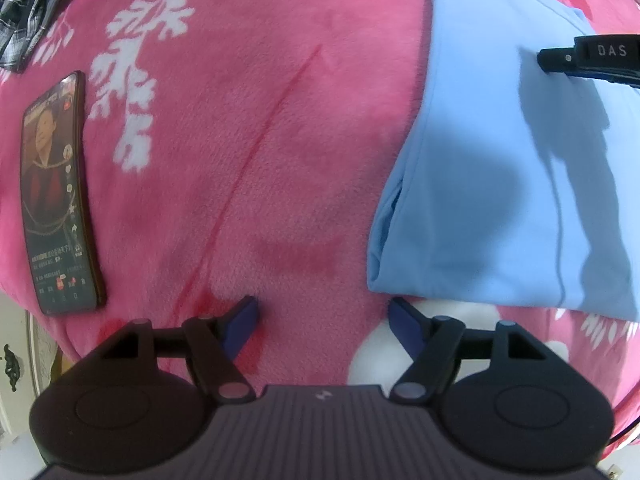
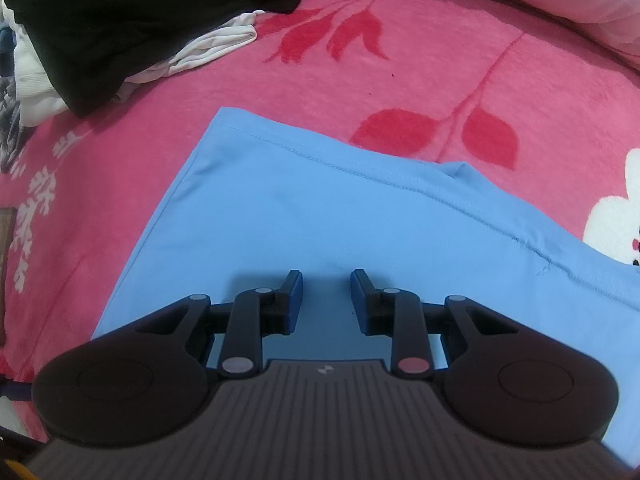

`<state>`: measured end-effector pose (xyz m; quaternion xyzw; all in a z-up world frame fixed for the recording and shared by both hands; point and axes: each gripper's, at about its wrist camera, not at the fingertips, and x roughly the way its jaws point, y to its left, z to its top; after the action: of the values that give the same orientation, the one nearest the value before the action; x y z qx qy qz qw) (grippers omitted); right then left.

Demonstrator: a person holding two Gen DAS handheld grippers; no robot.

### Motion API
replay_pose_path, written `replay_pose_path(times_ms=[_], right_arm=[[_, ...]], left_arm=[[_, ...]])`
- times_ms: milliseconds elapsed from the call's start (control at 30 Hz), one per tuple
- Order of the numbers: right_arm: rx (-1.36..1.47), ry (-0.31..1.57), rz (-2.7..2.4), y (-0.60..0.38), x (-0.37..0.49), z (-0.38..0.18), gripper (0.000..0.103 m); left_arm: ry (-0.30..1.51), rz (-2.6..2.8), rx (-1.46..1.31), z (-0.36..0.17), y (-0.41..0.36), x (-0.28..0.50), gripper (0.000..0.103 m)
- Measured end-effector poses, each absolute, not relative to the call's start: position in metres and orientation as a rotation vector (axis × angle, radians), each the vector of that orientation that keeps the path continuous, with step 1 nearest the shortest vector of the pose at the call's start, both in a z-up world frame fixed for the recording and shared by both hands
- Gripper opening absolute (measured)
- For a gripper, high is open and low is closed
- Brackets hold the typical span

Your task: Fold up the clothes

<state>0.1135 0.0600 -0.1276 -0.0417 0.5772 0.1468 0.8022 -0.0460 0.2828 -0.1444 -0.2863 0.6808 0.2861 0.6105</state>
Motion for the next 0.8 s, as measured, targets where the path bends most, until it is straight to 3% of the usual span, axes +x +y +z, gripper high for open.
replay_pose_path(times_ms=[800], right_arm=[[-0.081, 1.24, 0.314, 0.059, 0.111, -0.131, 0.026]], left_arm=[[1.571, 0.665, -0.669, -0.149, 0.274, -0.068, 0.077]])
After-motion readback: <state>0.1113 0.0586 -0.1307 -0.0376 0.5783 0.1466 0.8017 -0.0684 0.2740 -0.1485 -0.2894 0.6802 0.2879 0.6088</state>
